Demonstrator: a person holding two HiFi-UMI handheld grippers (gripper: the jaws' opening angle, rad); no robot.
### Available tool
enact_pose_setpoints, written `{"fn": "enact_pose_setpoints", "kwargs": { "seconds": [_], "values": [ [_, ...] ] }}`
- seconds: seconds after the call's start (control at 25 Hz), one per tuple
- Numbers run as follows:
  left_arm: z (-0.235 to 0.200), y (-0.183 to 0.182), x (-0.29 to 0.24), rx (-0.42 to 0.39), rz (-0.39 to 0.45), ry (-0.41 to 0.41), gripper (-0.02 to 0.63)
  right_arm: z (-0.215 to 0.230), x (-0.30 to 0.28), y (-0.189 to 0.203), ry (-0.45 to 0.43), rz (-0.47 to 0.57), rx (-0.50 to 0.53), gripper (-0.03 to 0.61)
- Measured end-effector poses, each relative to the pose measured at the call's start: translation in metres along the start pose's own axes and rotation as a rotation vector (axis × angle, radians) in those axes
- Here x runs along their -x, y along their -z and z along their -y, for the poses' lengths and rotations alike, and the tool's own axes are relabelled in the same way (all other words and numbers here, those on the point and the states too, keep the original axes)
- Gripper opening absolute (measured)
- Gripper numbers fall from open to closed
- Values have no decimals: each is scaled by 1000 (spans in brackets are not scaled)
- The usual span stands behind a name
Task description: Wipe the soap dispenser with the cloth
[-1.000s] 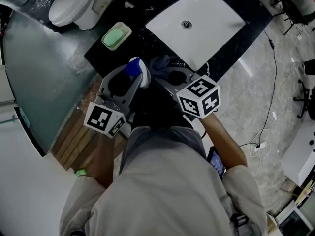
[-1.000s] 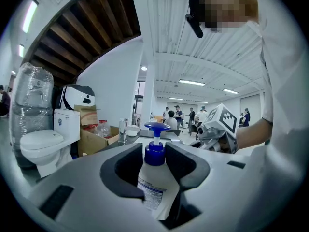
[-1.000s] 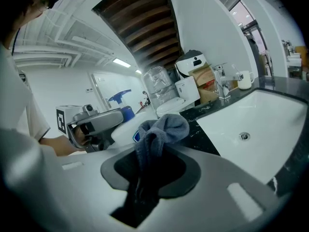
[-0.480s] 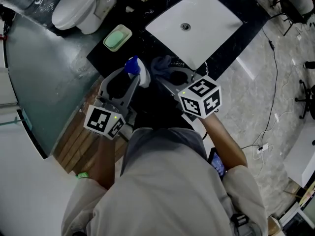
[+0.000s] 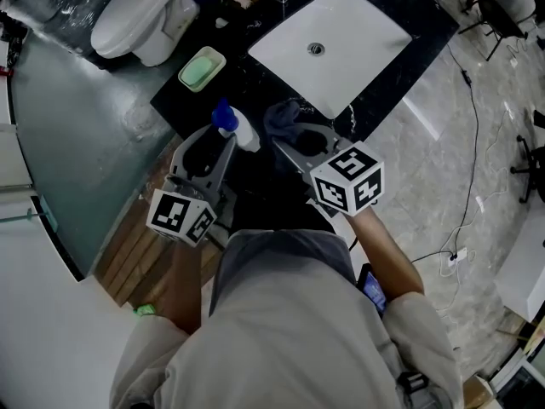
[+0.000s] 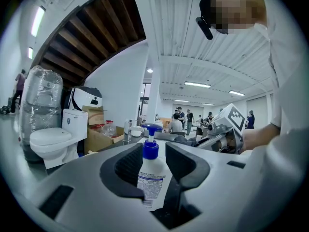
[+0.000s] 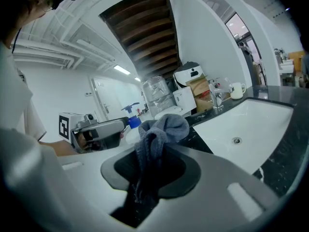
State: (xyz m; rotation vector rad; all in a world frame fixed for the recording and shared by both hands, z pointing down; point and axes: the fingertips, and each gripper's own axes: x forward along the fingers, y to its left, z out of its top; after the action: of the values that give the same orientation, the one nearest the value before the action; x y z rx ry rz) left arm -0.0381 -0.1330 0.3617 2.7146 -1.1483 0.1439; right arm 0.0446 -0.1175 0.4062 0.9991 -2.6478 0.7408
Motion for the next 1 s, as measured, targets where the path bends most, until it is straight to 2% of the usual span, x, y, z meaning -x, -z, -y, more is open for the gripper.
{"fn": "enact_pose_setpoints", "kwargs": {
  "seconds": [0.24, 0.48, 0.8, 1.0],
  "values": [
    [-1, 0, 13, 10, 9, 10, 135, -5, 9, -4, 53, 37, -10, 77],
    [22, 3, 30, -7, -21, 91, 130, -30, 22, 0, 103, 73, -42, 77],
    [49, 6, 81, 4, -11, 109, 17, -92, 35, 7, 144, 119, 50, 74],
    [64, 1, 117, -7, 12, 126, 8, -130, 52, 11, 175, 129, 86, 72]
  ]
}}
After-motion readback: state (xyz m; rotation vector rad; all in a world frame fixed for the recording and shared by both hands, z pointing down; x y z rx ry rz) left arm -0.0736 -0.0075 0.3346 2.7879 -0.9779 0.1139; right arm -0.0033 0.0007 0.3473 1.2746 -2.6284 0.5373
